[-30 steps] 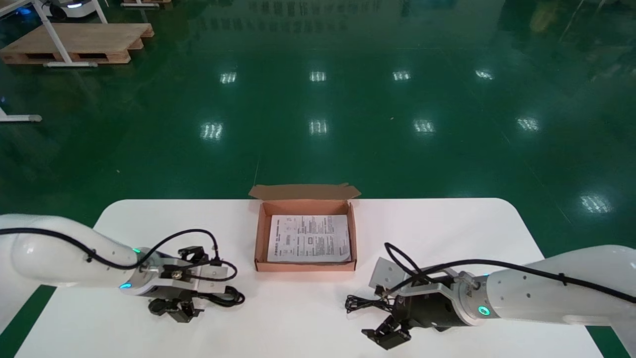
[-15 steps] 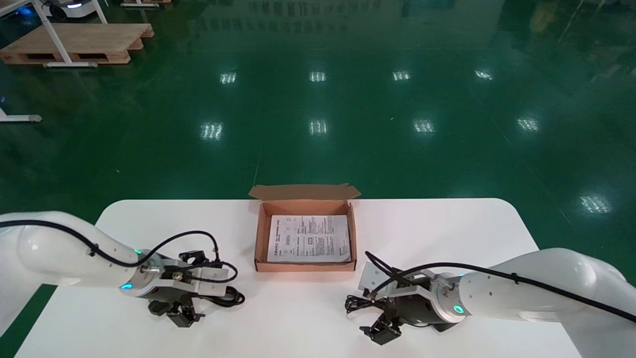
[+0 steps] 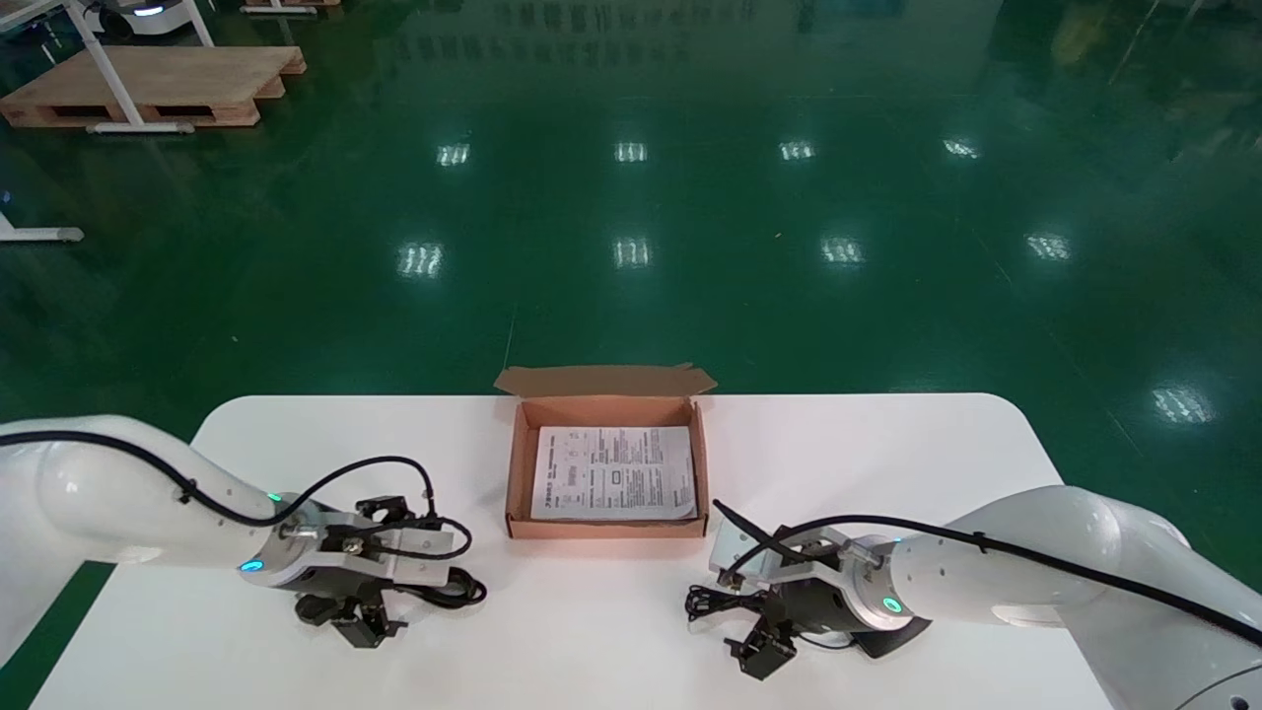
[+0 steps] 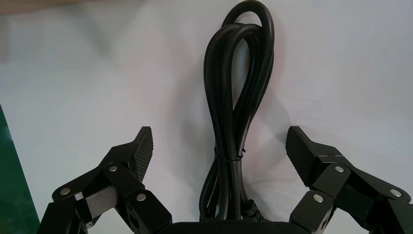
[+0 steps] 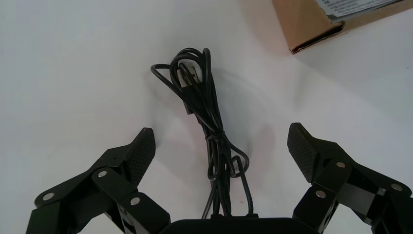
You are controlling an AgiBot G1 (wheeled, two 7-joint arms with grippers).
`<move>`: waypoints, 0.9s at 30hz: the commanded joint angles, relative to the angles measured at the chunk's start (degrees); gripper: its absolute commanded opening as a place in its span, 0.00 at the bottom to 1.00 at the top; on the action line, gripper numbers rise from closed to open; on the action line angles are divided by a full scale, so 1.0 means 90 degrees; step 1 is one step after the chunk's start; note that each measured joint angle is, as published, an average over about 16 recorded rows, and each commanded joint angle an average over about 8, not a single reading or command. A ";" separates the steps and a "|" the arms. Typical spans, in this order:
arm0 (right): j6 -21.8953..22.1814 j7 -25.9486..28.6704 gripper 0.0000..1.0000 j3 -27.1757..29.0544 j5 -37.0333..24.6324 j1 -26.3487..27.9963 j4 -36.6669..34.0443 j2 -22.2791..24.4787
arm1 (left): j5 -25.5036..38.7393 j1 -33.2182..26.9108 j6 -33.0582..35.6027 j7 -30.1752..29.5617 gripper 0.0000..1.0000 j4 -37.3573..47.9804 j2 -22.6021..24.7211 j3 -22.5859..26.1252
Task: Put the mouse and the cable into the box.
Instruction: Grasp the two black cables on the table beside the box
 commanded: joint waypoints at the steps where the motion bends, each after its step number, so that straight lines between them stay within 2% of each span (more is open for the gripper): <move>1: 0.0011 -0.0006 0.00 -0.0008 -0.0013 0.0008 -0.0023 -0.0010 | -0.0002 -0.0002 -0.0002 0.0002 0.00 0.0007 0.0001 -0.0001; 27: -0.0050 0.0034 0.00 0.0027 0.0048 -0.0028 0.0114 0.0057 | 0.0003 0.0001 0.0001 -0.0008 0.00 -0.0038 -0.0009 0.0000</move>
